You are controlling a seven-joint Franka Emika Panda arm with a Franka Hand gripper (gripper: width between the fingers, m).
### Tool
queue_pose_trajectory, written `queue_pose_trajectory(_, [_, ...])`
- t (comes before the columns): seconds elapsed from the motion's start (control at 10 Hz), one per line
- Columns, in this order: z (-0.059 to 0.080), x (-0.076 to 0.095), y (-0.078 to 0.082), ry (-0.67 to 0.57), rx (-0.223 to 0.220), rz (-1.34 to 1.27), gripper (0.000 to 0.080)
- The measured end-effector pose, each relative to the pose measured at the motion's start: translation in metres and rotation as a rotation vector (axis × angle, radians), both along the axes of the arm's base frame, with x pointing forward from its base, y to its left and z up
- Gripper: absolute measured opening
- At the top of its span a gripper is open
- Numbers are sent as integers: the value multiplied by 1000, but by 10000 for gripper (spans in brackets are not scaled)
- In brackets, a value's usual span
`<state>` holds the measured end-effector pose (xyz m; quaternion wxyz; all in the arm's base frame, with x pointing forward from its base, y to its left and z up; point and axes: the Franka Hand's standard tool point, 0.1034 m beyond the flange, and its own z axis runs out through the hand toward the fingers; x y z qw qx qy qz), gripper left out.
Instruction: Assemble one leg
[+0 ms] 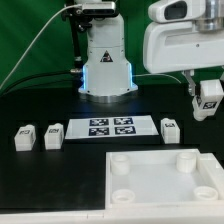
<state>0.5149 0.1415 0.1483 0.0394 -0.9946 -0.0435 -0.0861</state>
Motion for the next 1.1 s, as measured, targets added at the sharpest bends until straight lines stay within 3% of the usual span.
queue_pose_trajectory(0.2, [43, 39, -24, -242, 26, -27, 292])
queue_pose_trajectory(0.3, [51, 51, -35, -322, 25, -21, 292])
queue_pose_trajectory(0.4, [62, 62, -37, -443, 46, -32, 292])
queue_pose_trajectory(0.5, [54, 56, -35, -454, 49, -29, 292])
queue_pose_trajectory(0.9, [49, 55, -32, -451, 51, -28, 292])
queue_pose_trajectory(1.0, [23, 50, -23, -454, 44, 0, 292])
queue_pose_trajectory(1.1, [12, 67, -28, -436, 22, 21, 292])
